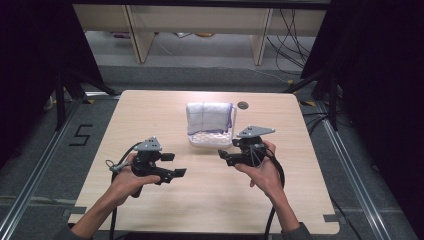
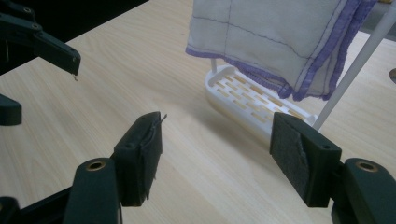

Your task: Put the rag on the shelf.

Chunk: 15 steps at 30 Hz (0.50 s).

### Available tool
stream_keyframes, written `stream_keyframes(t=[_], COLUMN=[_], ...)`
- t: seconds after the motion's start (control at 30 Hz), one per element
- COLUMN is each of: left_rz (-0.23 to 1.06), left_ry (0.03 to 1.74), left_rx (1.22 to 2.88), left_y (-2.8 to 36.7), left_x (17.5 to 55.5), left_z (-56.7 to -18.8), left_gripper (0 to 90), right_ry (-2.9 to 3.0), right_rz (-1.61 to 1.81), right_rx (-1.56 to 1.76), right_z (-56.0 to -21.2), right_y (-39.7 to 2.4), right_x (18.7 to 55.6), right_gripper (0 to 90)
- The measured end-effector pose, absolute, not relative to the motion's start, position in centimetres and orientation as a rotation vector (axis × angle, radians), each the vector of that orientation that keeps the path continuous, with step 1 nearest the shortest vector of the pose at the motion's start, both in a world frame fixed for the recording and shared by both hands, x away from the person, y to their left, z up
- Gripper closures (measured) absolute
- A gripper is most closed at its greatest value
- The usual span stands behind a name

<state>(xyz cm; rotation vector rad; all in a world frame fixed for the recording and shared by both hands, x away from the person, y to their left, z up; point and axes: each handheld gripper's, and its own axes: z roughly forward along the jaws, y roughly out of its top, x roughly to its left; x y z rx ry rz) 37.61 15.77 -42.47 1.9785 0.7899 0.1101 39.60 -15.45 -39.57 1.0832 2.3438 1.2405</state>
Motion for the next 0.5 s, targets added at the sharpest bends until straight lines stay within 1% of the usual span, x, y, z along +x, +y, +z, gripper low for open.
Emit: stream_keyframes(t=[0.07, 0.2, 0.33, 0.4, 0.5], left_rz=[0.082, 0.066, 0.059, 0.08, 0.08], left_ry=[0.771, 0.766, 0.754, 0.761, 0.757], left_rx=[2.01, 1.996, 1.987, 1.988, 1.991], left_y=[15.5, 15.4, 15.9, 16.2, 16.6], left_x=[37.1, 36.4, 35.5, 35.0, 34.5], left_z=[-43.3, -44.2, -44.7, -45.0, -45.6], left_gripper=[24.0, 23.3, 22.5, 22.4, 22.2], right_ry=[2.336, 2.34, 2.355, 2.364, 2.4], right_rz=[1.243, 1.25, 1.254, 1.241, 1.24], right_rx=[1.037, 1.08, 1.081, 1.061, 1.098], right_z=[-39.7, -39.9, -40.7, -41.1, -41.7], right_y=[-15.5, -15.4, -15.5, -15.6, -15.6], right_x=[39.6, 38.9, 38.3, 37.9, 37.1], right_gripper=[35.3, 35.2, 35.0, 35.0, 35.0])
